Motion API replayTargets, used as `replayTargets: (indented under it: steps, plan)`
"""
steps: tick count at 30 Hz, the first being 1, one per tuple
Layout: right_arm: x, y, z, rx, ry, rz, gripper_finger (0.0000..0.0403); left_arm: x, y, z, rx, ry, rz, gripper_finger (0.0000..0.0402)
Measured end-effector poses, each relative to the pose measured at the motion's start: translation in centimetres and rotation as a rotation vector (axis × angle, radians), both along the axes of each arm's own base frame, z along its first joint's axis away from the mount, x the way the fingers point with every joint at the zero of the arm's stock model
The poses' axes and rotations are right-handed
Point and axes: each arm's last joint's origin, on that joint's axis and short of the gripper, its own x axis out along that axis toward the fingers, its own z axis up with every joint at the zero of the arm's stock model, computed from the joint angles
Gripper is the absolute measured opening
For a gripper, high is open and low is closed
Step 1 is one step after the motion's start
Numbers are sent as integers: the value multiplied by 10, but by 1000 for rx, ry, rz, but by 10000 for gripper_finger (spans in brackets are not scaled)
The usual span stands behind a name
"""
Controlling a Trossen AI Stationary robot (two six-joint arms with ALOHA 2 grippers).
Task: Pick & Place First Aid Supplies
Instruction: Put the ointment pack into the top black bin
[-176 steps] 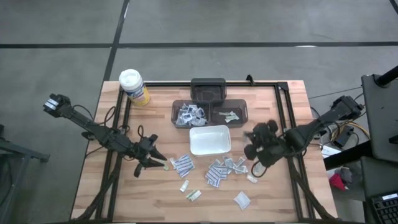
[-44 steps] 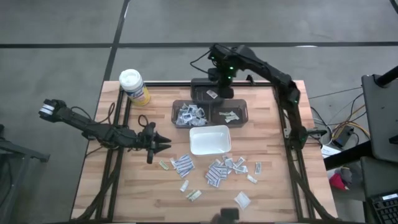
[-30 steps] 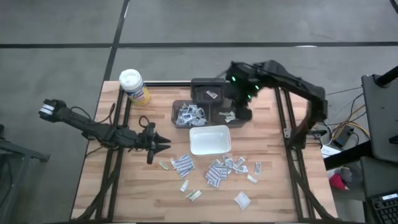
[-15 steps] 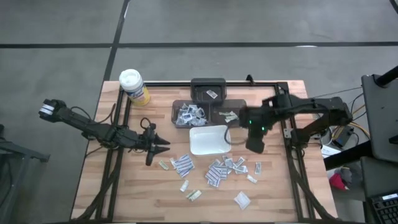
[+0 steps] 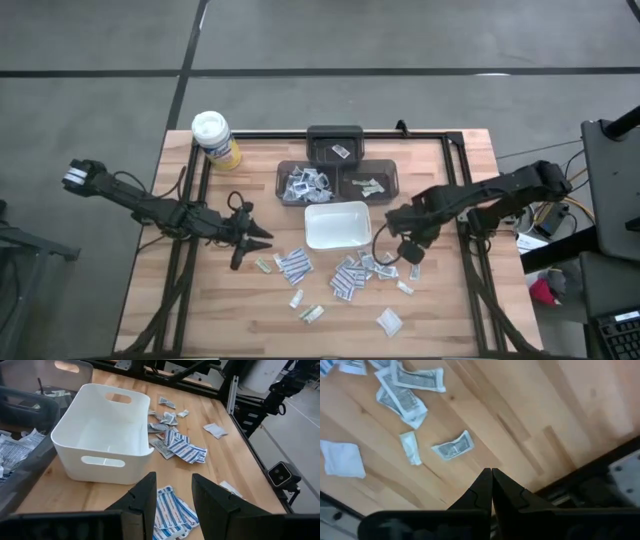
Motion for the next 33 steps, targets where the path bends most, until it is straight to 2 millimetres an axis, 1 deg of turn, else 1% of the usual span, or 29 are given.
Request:
replayTargets:
  steps: [5, 10, 13, 17, 21, 25, 29, 33]
  plan:
    - [-4, 1, -24, 51, -36, -85, 8, 0, -1, 0, -6, 3, -23, 117]
    - [-13, 0, -38, 80, -63, -176, 15, 0, -1, 0, -8, 3, -29, 117]
    - [-22, 1, -43, 80, -42, -218, 34, 0, -1, 0, -11, 4, -37, 117]
    - [-30, 4, -48, 83, -40, -271, 71, 0, -1, 0, -10, 4, -39, 117]
    - [-31, 8, -54, 90, -50, -318, 107, 0, -1, 0, -8, 4, -39, 117]
    - [-30, 11, -63, 78, -19, -363, 129, 0, -1, 0, -7, 4, -40, 117]
    - [-28, 12, -70, 59, 18, -397, 138, 0, -1, 0, -6, 4, -39, 117]
    - [-26, 13, -77, 70, 25, -400, 137, 0, -1, 0, -7, 4, -43, 117]
